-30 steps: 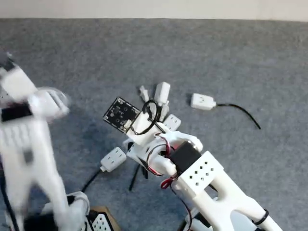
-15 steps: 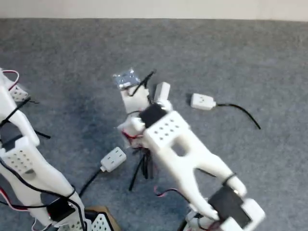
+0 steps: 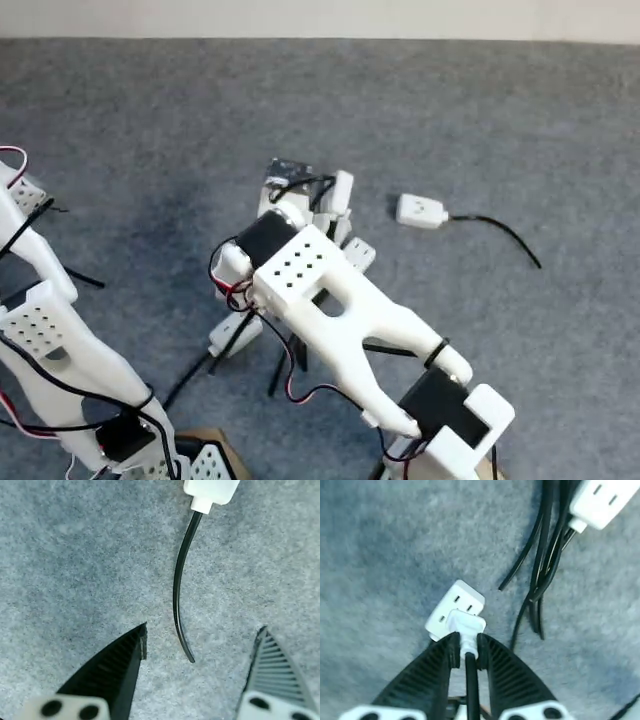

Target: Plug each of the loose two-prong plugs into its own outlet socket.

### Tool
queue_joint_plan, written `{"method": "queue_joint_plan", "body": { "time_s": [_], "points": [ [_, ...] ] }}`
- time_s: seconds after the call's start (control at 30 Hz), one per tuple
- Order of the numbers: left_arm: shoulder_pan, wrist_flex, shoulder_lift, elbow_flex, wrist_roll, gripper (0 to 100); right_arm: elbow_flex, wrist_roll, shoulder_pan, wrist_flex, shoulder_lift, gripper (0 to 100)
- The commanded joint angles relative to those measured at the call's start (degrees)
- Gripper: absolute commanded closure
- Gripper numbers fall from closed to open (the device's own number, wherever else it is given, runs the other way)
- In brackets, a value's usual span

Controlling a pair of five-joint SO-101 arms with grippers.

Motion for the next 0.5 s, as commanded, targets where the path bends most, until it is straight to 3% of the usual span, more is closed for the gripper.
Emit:
{"method": "queue_joint_plan", "body": {
  "time_s": [0.0, 0.47],
  "points": [
    [-0.5, 0.4, -0.5, -2.2, -0.4, 66, -2.3, -3.4, -0.7, -1.3, -3.8, 99.4],
    [-1.1, 0.3, -0.5, -2.2, -0.5, 66, -2.4, -3.8, -0.8, -1.3, 3.0, 99.4]
  ]
}}
